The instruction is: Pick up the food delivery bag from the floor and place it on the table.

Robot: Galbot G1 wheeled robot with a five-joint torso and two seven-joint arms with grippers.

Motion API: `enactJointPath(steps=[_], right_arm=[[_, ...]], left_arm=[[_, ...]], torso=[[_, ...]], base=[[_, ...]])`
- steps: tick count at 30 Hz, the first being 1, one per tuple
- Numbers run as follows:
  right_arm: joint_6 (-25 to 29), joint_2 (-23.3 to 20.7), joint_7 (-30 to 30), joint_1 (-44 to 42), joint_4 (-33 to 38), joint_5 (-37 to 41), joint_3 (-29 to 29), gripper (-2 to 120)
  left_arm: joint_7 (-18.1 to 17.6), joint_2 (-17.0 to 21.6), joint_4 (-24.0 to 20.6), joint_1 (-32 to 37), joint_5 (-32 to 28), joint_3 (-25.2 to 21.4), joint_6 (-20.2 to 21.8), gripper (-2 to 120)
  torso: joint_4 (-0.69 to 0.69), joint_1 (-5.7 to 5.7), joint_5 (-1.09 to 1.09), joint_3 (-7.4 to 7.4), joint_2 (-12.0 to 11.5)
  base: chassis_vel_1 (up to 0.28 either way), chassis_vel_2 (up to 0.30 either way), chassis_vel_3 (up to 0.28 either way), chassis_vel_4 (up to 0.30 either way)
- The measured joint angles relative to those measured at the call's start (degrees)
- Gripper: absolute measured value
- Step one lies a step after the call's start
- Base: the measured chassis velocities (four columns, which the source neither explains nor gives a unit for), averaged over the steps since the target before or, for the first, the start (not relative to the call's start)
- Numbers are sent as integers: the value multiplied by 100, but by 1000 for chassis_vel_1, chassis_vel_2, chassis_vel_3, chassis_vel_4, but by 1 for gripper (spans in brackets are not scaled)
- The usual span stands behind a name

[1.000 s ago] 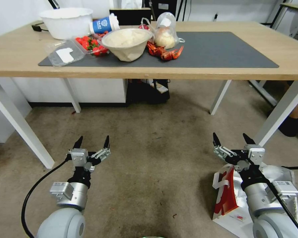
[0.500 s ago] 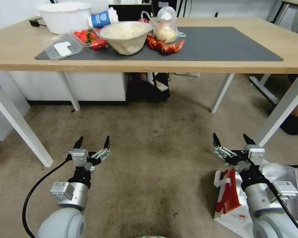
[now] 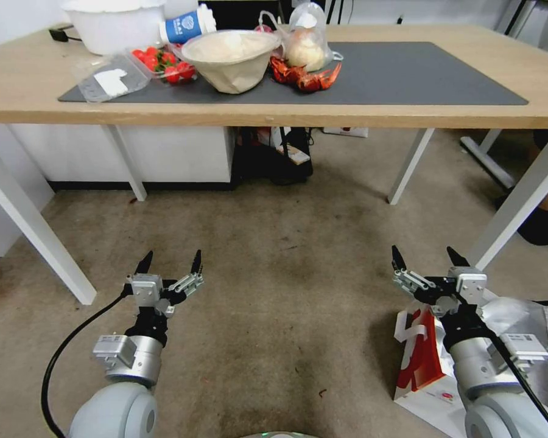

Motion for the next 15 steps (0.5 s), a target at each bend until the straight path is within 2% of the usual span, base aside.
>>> enactJointPath(steps=[7, 12, 15], right_arm=[[-71, -67, 148, -51, -8, 0, 66, 100], [-522, -209, 509, -71, -36, -18, 335, 100], [-854, -376, 818, -91, -234, 35, 772, 100]], left_arm=[[3, 10, 52, -6, -1, -4, -138, 100], [5, 33, 78, -2, -1, -5, -156, 100], [7, 39, 90, -4, -3, -7, -154, 100]], torso=[[0, 3, 0, 0, 14], [0, 5, 0, 0, 23], [0, 6, 1, 0, 29]], base=[[0, 0, 0, 0], [0, 0, 0, 0], [0, 0, 0, 0]])
